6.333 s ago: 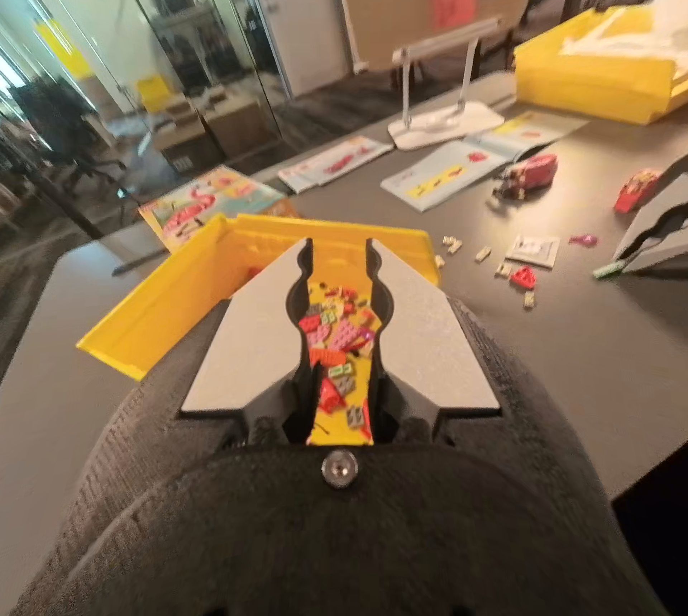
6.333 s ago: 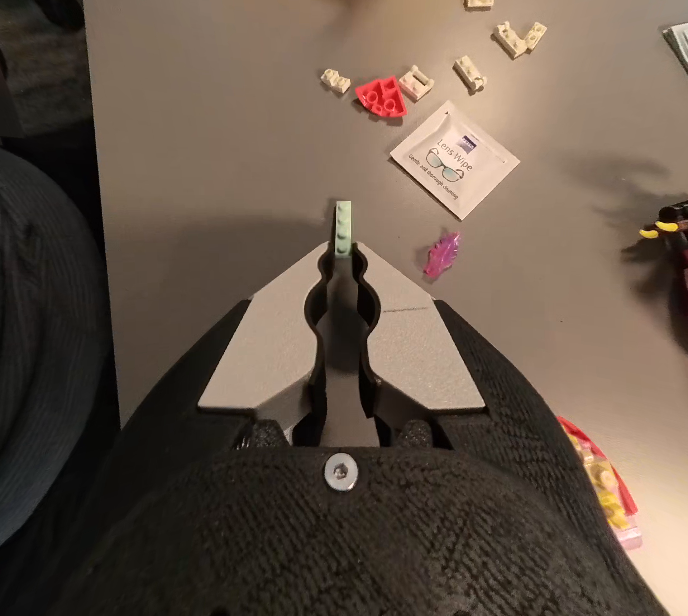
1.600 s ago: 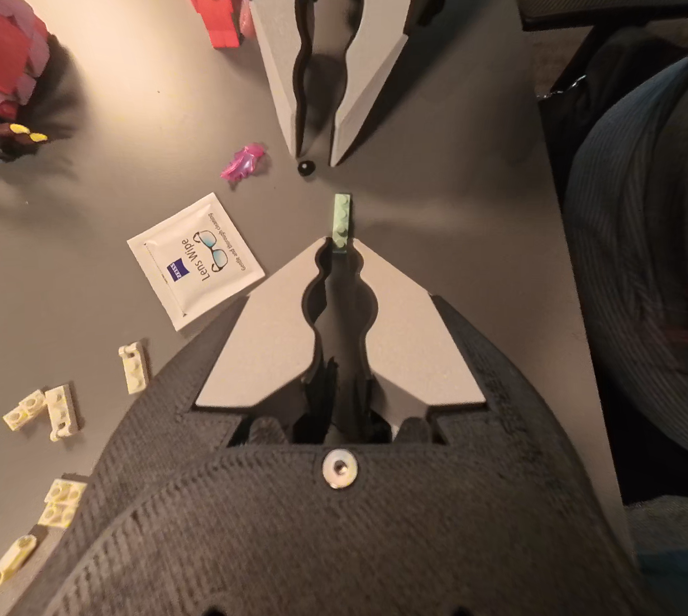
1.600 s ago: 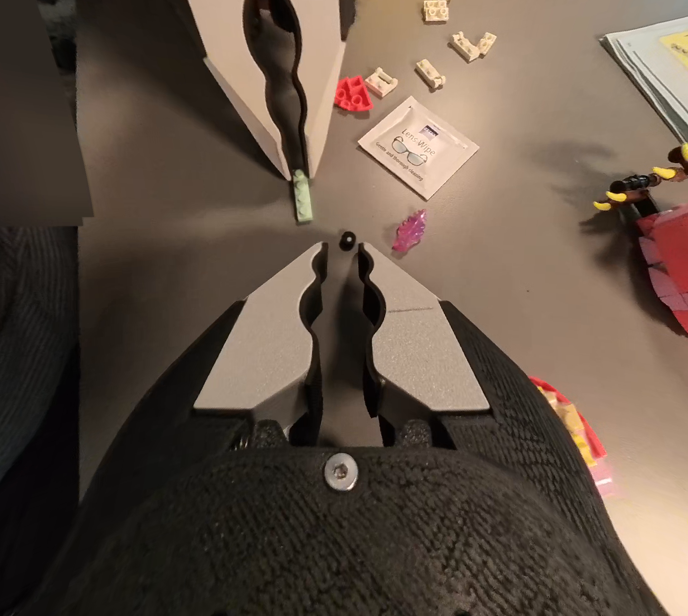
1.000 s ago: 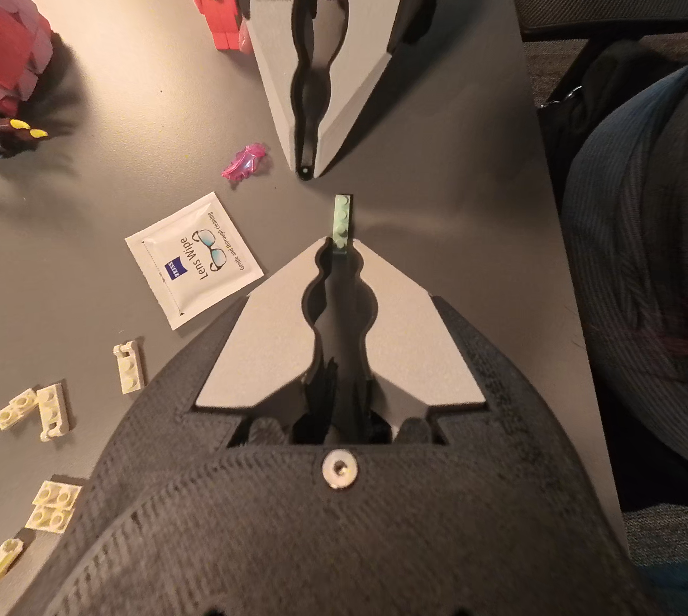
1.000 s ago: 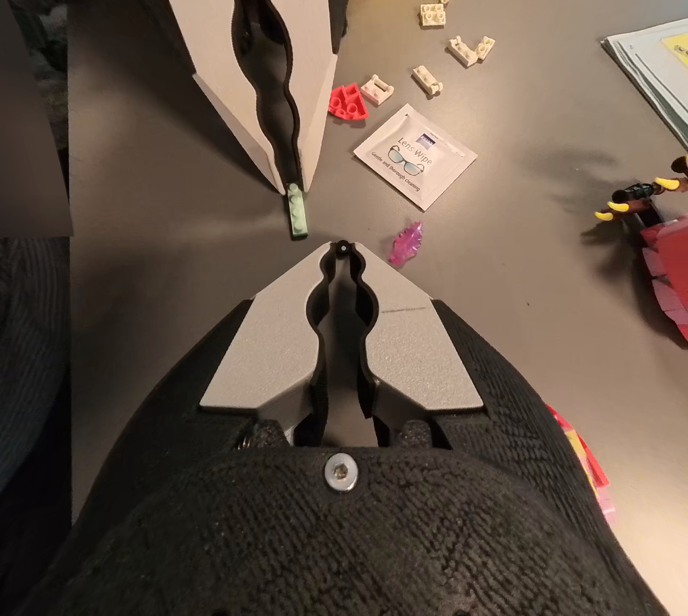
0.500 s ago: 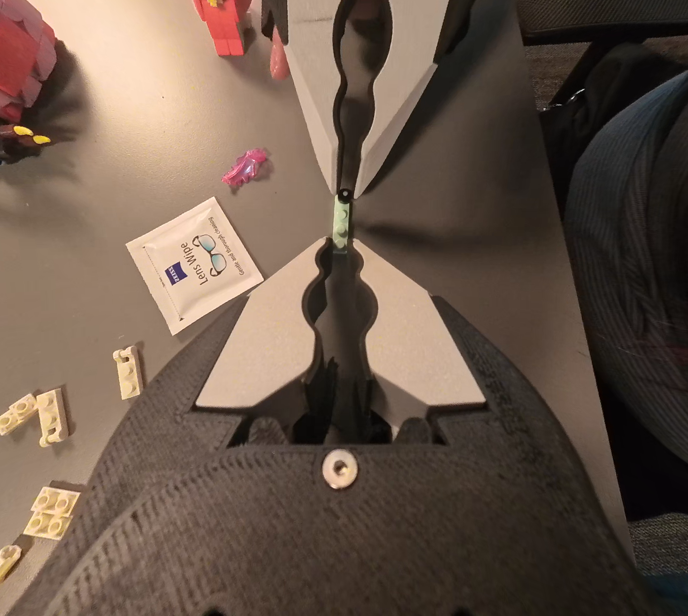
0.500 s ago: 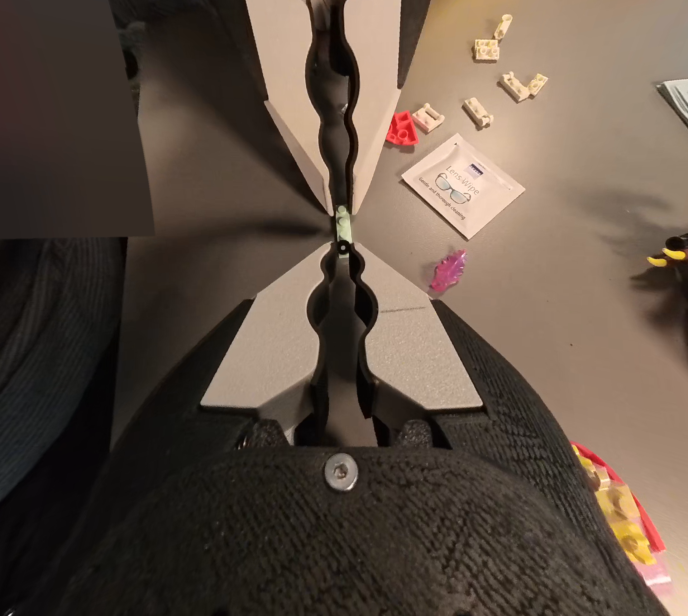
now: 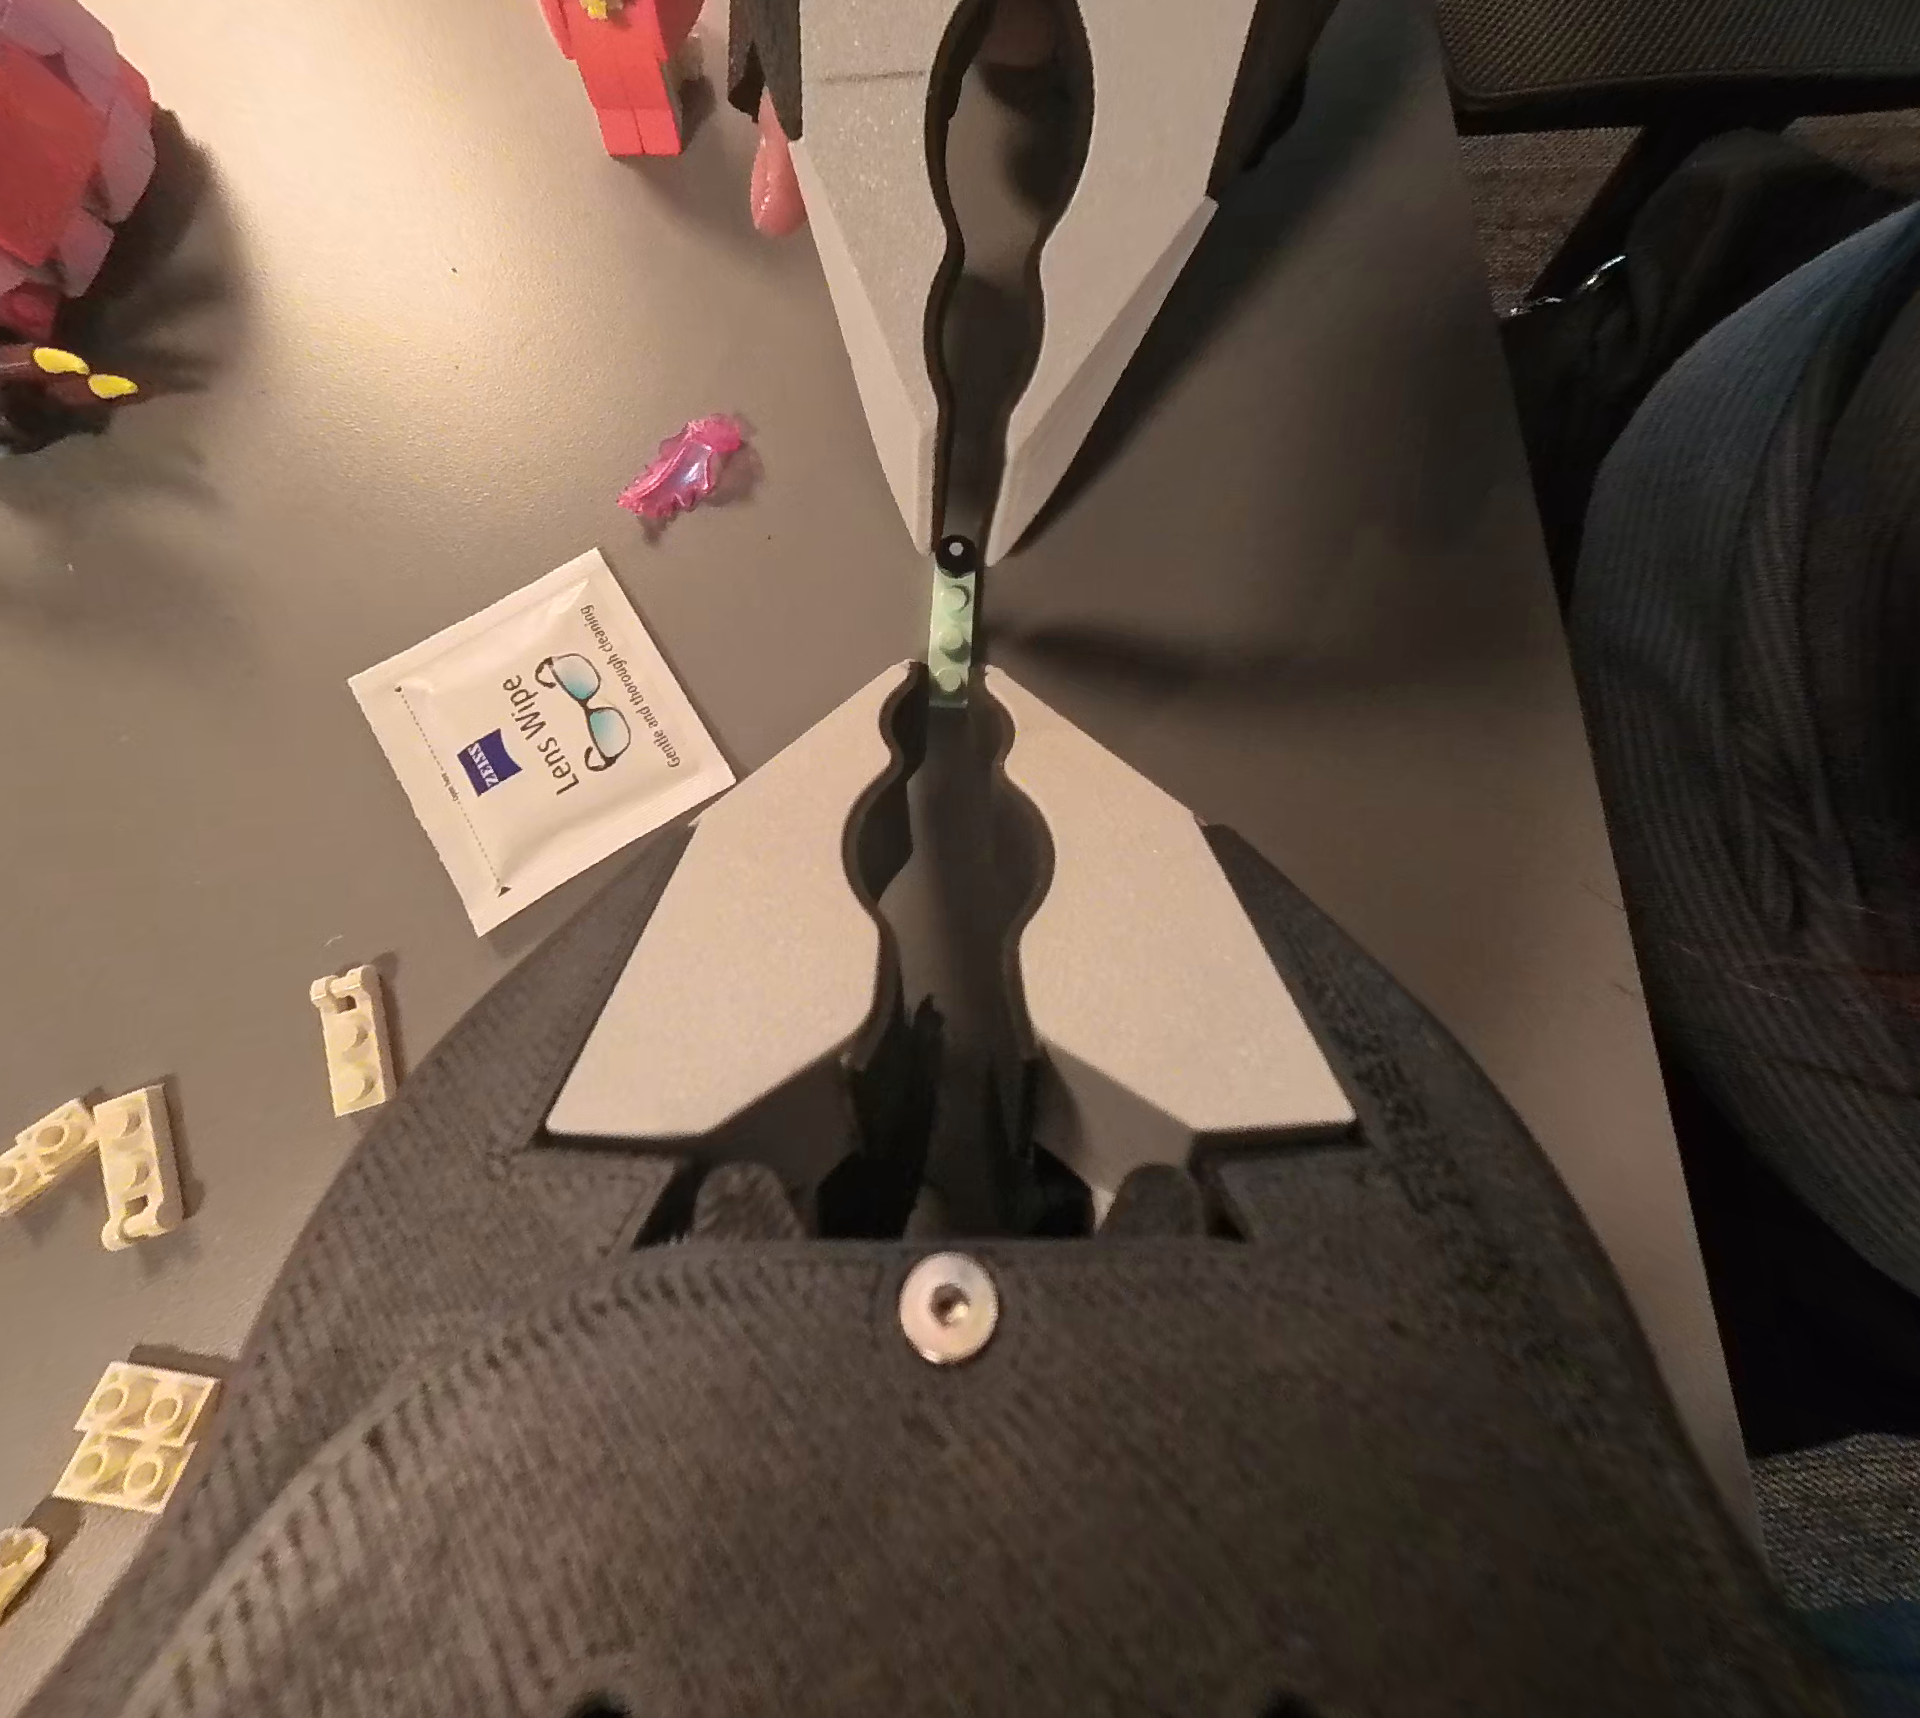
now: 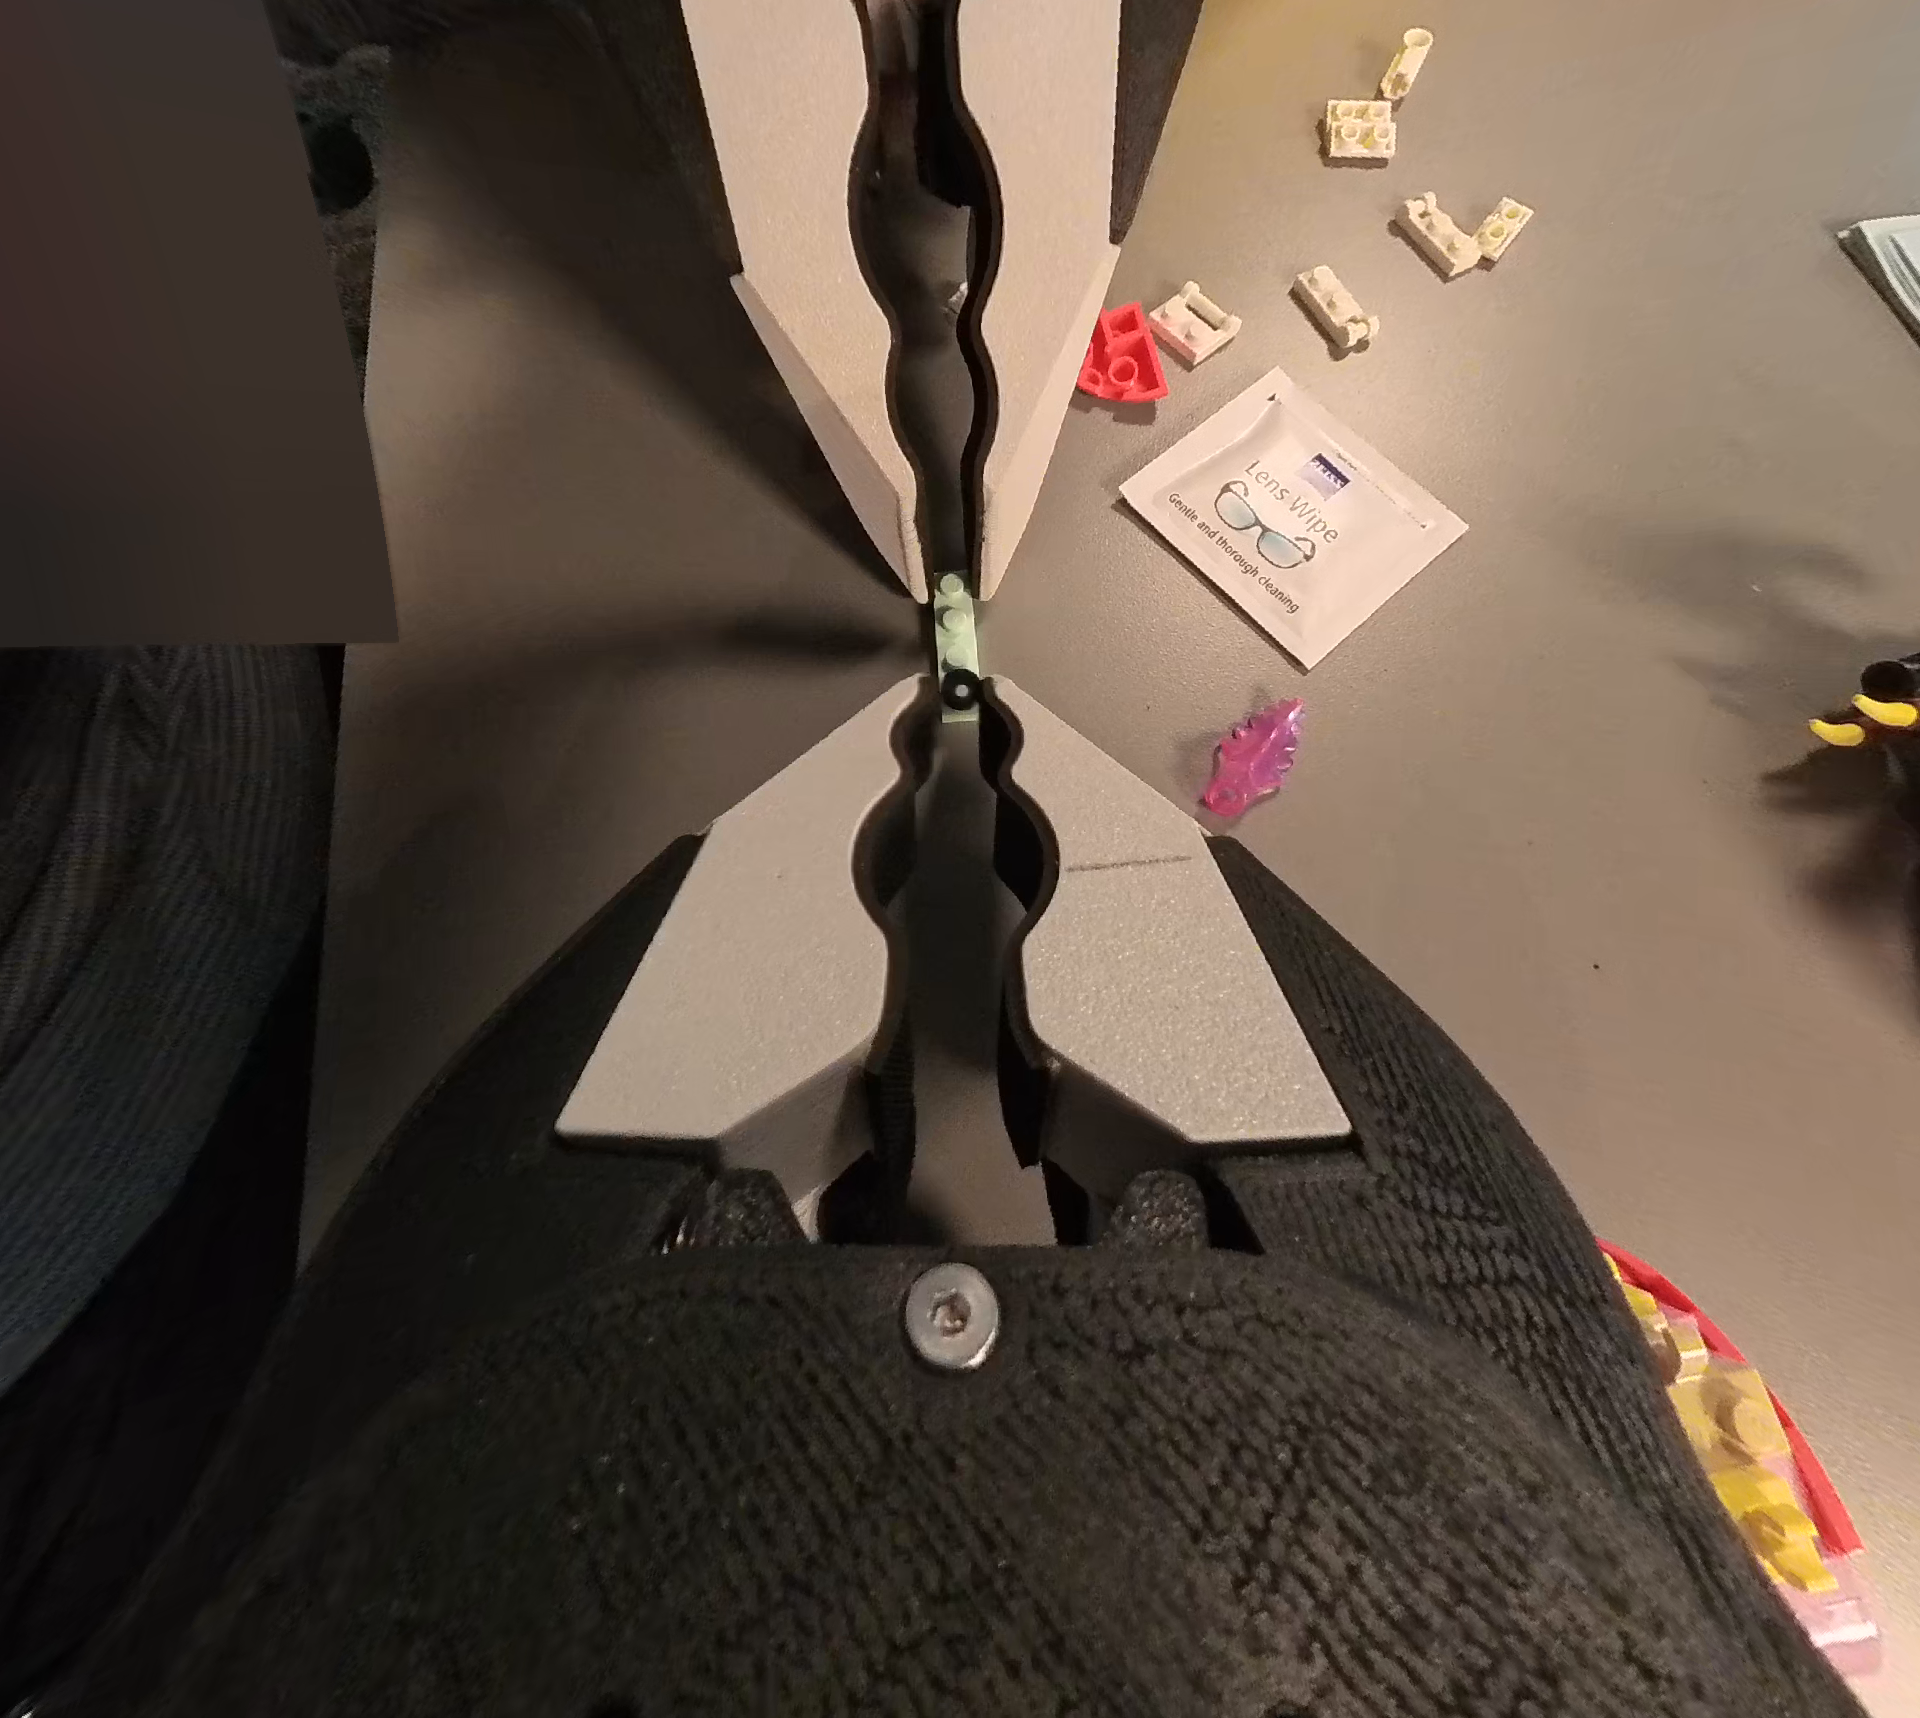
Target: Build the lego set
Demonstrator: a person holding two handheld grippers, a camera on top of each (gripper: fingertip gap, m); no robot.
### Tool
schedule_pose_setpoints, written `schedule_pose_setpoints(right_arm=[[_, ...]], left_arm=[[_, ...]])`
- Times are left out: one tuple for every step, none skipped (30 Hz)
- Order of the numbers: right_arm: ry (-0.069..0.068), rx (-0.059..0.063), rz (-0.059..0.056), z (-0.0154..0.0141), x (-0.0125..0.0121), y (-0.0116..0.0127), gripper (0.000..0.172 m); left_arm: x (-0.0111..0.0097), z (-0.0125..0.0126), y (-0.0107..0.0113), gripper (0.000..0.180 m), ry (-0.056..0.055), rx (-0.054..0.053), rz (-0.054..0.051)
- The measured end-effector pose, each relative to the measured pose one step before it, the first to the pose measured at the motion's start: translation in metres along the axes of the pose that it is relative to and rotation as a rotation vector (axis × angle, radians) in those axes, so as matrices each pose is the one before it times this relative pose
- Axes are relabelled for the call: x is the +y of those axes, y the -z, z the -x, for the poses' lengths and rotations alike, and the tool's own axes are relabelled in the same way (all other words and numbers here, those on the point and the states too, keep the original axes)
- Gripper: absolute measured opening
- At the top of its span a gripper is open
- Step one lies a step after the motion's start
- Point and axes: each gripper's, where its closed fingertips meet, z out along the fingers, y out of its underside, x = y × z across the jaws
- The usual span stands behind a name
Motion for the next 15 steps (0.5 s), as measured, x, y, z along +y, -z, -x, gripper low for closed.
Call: schedule_pose_setpoints(right_arm=[[0.0015,0.0,0.0,0.00018,0.0,-0.00001,0.008],[0.002,0.0015,-0.0009,0.00001,-0.00009,-0.00002,0.01],[0.0026,0.0026,-0.0026,-0.00004,-0.00032,0.00021,0.01],[0.0032,0.0039,-0.0042,-0.00012,-0.00053,0.00045,0.011],[0.0044,0.0058,-0.0056,-0.00026,-0.00061,0.00052,0.013],[0.0063,0.0058,-0.0067,-0.00004,-0.00082,0.00074,0.013],[0.0053,0.0042,-0.0036,0.00032,-0.00029,0.00043,0.013],[0.0024,0.0028,0.0028,0.00043,0.0006,0.00019,0.013],[0.0023,0.0016,0.0066,0.00054,0.00101,-0.00023,0.013],[0.004,0.0007,0.0061,0.00069,0.00093,-0.00026,0.013],[0.0041,0.001,0.0037,0.00043,0.00047,-0.00026,0.012],[0.0005,0.0031,-0.0002,-0.00033,0.00005,0.0001,0.012],[-0.0069,0.0032,-0.0052,-0.00103,-0.00062,0.00055,0.012],[-0.0151,0.001,-0.0103,-0.00151,-0.00109,0.00098,0.012],[-0.0201,-0.0025,-0.0127,-0.0016,-0.00134,0.00116,0.012]], left_arm=[[-0.00001,-0.00002,0.0,0.007,-0.0007,-0.0005,-0.0002],[-0.00008,0.00009,-0.00001,0.007,0.0004,-0.0003,-0.0008],[-0.00023,0.00005,-0.00022,0.007,0.0017,-0.0001,-0.002],[-0.00014,-0.00001,-0.00023,0.007,0.0035,0.0015,-0.0023],[-0.00016,0.00002,-0.00008,0.006,0.0047,0.0029,-0.0023],[-0.00026,-0.00003,-0.00016,0.006,0.0057,0.0031,-0.0026],[-0.0001,-0.00007,-0.00002,0.006,0.0041,0.0024,-0.0024],[-0.00005,0.00007,-0.00008,0.006,0.0013,0.001,-0.0013],[-0.00004,0.0,0.00001,0.006,0.0004,0.0003,-0.0006],[-0.00005,-0.00001,-0.00002,0.006,0.0001,0.0,-0.0003],[-0.00002,-0.00003,-0.00004,0.007,-0.0001,-0.0003,0.0001],[0.00015,0.0,-0.00006,0.007,-0.0005,-0.0003,0.0009],[0.00018,-0.00001,0.0002,0.007,-0.0006,0.0003,0.0018],[0.00048,-0.00018,0.00048,0.007,-0.0018,0.0006,0.0039],[0.00074,-0.00016,0.00074,0.007,-0.0025,0.0005,0.0058]])
